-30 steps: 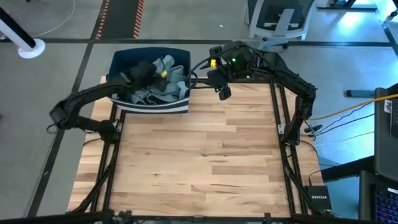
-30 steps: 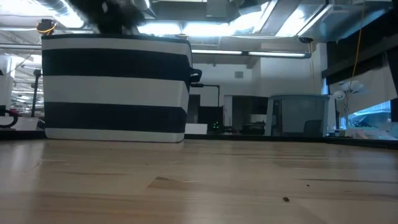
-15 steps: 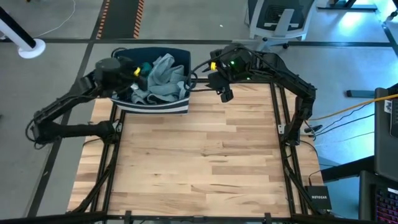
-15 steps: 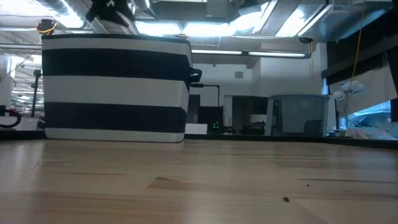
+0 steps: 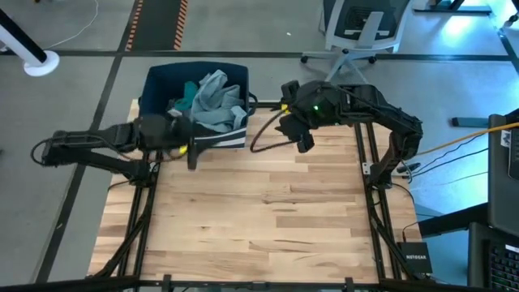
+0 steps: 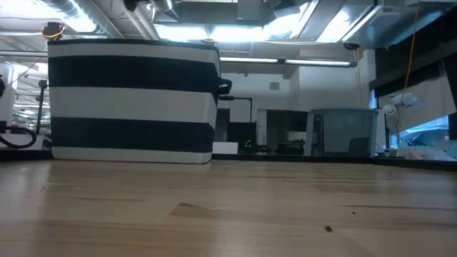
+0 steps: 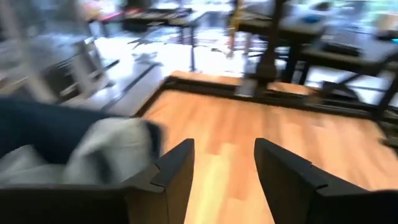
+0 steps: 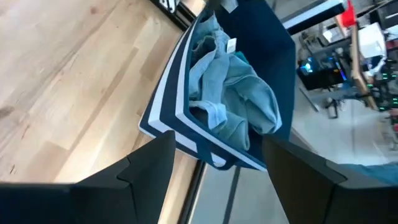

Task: Sort clothes
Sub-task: Return to Home Position

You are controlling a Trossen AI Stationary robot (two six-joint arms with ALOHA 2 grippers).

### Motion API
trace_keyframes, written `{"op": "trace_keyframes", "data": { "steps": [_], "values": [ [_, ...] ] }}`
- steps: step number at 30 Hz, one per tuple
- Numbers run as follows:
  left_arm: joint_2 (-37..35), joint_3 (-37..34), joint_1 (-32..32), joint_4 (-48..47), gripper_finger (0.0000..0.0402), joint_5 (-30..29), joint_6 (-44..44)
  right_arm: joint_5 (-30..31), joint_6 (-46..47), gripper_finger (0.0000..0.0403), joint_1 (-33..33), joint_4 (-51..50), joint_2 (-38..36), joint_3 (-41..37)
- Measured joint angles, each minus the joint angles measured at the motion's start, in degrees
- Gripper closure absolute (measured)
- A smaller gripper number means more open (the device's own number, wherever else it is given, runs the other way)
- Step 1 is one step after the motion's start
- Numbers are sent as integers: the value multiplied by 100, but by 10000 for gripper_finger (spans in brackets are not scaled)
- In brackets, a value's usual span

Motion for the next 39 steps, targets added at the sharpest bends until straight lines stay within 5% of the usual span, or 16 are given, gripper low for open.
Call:
{"op": "trace_keyframes", "data": {
  "steps": [7, 17, 28, 39],
  "values": [
    [-55, -399, -1148, 932, 282, -76, 502, 536, 230, 143, 392, 286, -672, -1016],
    [-87, -640, -2098, 1267, 337, -76, 875, 813, 663, 143, 784, 3095, -3118, -5274],
    [-271, -2157, -2182, 2762, 364, 64, 560, -77, 1348, 143, 811, 6804, -5548, -9720],
    [-272, -3379, -1917, 4032, 392, 186, 89, -122, 1337, 162, 809, 8889, -5819, -11541]
  ]
}}
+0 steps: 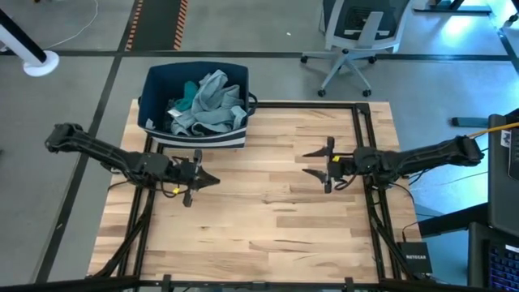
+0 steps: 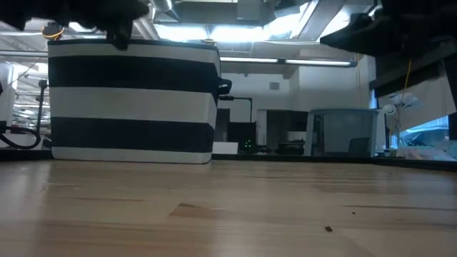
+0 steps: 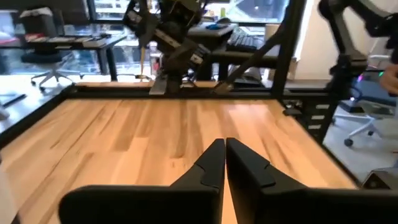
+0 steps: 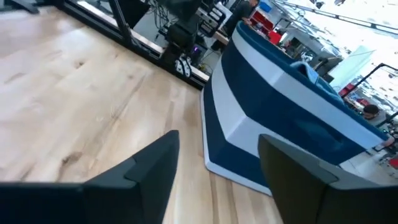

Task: Sort clothes
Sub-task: Return to Home Position

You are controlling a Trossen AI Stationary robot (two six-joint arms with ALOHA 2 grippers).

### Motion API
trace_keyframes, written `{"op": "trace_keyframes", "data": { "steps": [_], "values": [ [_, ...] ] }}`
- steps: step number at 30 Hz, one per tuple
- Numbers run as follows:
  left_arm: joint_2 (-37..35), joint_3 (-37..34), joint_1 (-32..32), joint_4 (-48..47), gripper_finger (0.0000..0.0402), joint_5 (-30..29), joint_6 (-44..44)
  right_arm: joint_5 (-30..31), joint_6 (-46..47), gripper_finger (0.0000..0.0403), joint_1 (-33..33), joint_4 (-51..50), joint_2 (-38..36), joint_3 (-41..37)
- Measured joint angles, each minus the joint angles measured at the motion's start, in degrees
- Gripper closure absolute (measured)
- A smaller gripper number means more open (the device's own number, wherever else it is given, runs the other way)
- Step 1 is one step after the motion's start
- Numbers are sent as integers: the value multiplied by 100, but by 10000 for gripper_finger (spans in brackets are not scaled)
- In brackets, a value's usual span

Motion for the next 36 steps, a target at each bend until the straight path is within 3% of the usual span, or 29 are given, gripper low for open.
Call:
{"op": "trace_keyframes", "data": {
  "steps": [8, 15, 24, 31, 36],
  "values": [
    [-382, -683, 444, 149, 399, 59, -178, -17, -109, 281, 2, 206, -289, -602],
    [-1230, -1315, 581, 175, 399, 165, -416, -21, 63, 388, 0, 249, -928, -1202],
    [-2203, -1779, 585, -131, 399, 163, -436, -317, 81, 369, 2, 423, -1950, -1816],
    [-2770, -1968, 586, -451, 400, 89, -413, -368, 183, 394, 0, -134, -2549, -1817],
    [-3227, -1966, 648, -994, 401, -12, -435, -368, 184, 391, 0, -564, -2969, -1817]
  ]
}}
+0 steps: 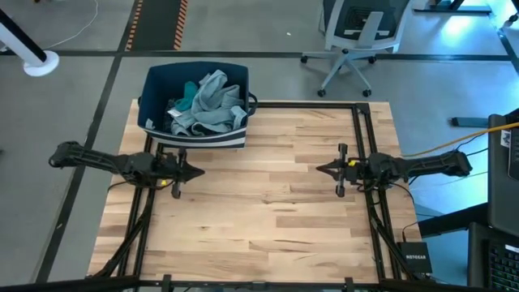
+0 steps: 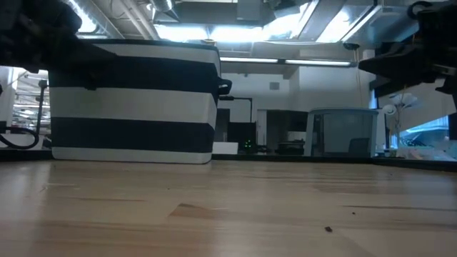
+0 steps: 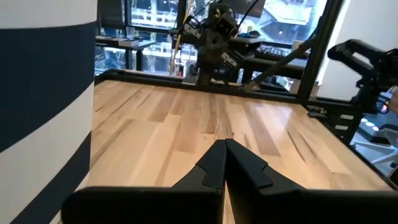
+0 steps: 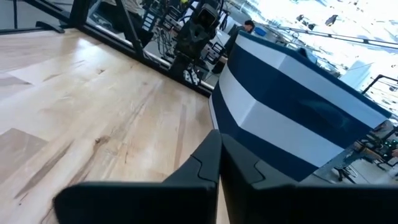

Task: Sort clothes
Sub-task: Return to Home Position

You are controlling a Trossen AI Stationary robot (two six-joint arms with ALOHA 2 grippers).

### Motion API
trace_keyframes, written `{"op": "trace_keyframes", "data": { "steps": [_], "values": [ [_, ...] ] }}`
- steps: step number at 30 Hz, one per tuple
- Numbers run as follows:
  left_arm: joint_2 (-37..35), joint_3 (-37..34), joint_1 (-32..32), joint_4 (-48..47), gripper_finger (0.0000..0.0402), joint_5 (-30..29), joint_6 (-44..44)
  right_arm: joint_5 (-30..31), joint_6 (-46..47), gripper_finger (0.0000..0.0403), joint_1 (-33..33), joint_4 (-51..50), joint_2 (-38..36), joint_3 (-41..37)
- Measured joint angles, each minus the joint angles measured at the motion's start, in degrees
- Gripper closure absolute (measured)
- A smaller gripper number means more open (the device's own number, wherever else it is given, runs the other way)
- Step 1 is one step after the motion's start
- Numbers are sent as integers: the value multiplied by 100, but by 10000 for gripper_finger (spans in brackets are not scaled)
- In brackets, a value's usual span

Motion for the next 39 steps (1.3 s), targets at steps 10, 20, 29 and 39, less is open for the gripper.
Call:
{"op": "trace_keyframes", "data": {
  "steps": [10, 20, 29, 39],
  "values": [
    [-1266, 7, 0, -796, 401, -121, 189, -4, 15, 387, 0, -757, -1026, 0],
    [-1260, 13, 0, -823, 401, -85, 320, -109, -273, 372, 0, -784, -1173, 0],
    [-1247, 13, 0, -823, 401, -84, 321, -106, -295, 352, 0, -785, -1177, 0],
    [-1245, 13, -1, -825, 400, -85, 322, -105, -295, 352, 1, -786, -1177, 0]
  ]
}}
